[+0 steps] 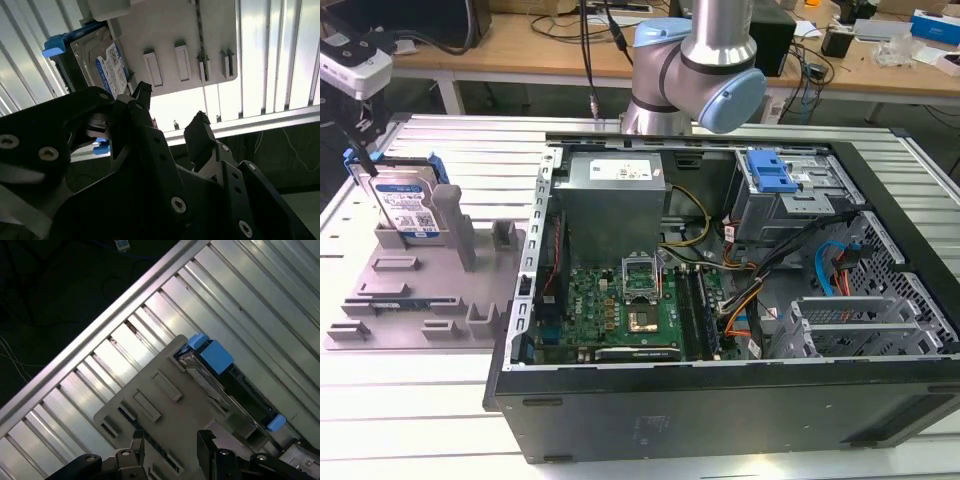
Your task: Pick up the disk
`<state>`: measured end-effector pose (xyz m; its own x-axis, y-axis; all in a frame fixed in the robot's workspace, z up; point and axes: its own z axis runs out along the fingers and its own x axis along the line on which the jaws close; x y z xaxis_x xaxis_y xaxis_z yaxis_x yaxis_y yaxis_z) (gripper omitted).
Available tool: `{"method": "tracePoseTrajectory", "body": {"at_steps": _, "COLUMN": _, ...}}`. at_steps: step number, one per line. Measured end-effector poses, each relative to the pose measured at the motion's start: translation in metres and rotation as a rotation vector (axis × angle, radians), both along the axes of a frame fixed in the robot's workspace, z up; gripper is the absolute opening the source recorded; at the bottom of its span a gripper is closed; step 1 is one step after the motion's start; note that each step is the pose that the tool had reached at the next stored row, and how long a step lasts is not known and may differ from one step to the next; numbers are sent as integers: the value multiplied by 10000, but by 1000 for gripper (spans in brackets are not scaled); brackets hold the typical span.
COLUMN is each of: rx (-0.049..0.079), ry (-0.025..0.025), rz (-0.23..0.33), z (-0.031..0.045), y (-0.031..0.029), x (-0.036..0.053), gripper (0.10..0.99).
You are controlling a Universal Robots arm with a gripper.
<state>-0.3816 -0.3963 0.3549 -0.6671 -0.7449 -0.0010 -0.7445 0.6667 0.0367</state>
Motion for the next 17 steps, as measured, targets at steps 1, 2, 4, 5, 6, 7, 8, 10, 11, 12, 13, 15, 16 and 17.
{"method": "tracePoseTrajectory", "body": {"at_steps": 1, "rx": 0, "ry": -9, "rz": 274, "z": 0, "y": 0, "x": 0, "gripper": 541}}
{"method": "tracePoseTrajectory", "body": {"at_steps": 2, "rx": 0, "ry": -14, "rz": 479, "z": 0, "y": 0, "x": 1, "gripper": 541}}
{"method": "tracePoseTrajectory", "body": {"at_steps": 4, "rx": 0, "ry": -23, "rz": 848, "z": 0, "y": 0, "x": 1, "gripper": 541}}
{"method": "tracePoseTrajectory", "body": {"at_steps": 5, "rx": 0, "ry": -29, "rz": 1024, "z": 0, "y": 0, "x": 1, "gripper": 541}}
{"method": "tracePoseTrajectory", "body": {"at_steps": 6, "rx": 0, "ry": -36, "rz": 1241, "z": 0, "y": 0, "x": 1, "gripper": 541}}
{"method": "tracePoseTrajectory", "body": {"at_steps": 7, "rx": 0, "ry": -42, "rz": 1411, "z": 0, "y": 0, "x": 1, "gripper": 541}}
{"method": "tracePoseTrajectory", "body": {"at_steps": 8, "rx": 0, "ry": -48, "rz": 1642, "z": 0, "y": 0, "x": 1, "gripper": 541}}
{"method": "tracePoseTrajectory", "body": {"at_steps": 10, "rx": 0, "ry": -58, "rz": 2035, "z": 0, "y": 0, "x": 2, "gripper": 541}}
{"method": "tracePoseTrajectory", "body": {"at_steps": 11, "rx": 0, "ry": -61, "rz": 2180, "z": 0, "y": 0, "x": 2, "gripper": 541}}
{"method": "tracePoseTrajectory", "body": {"at_steps": 12, "rx": 1, "ry": -65, "rz": 2467, "z": 0, "y": 0, "x": 3, "gripper": 541}}
{"method": "tracePoseTrajectory", "body": {"at_steps": 13, "rx": 2, "ry": -67, "rz": 2712, "z": 0, "y": 0, "x": 4, "gripper": 541}}
{"method": "tracePoseTrajectory", "body": {"at_steps": 15, "rx": 2, "ry": -68, "rz": 3017, "z": 0, "y": 1, "x": 6, "gripper": 541}}
{"method": "tracePoseTrajectory", "body": {"at_steps": 16, "rx": 3, "ry": -67, "rz": 3129, "z": 0, "y": 1, "x": 8, "gripper": 541}}
{"method": "tracePoseTrajectory", "body": {"at_steps": 17, "rx": 2, "ry": -67, "rz": 3259, "z": 0, "y": 1, "x": 11, "gripper": 541}}
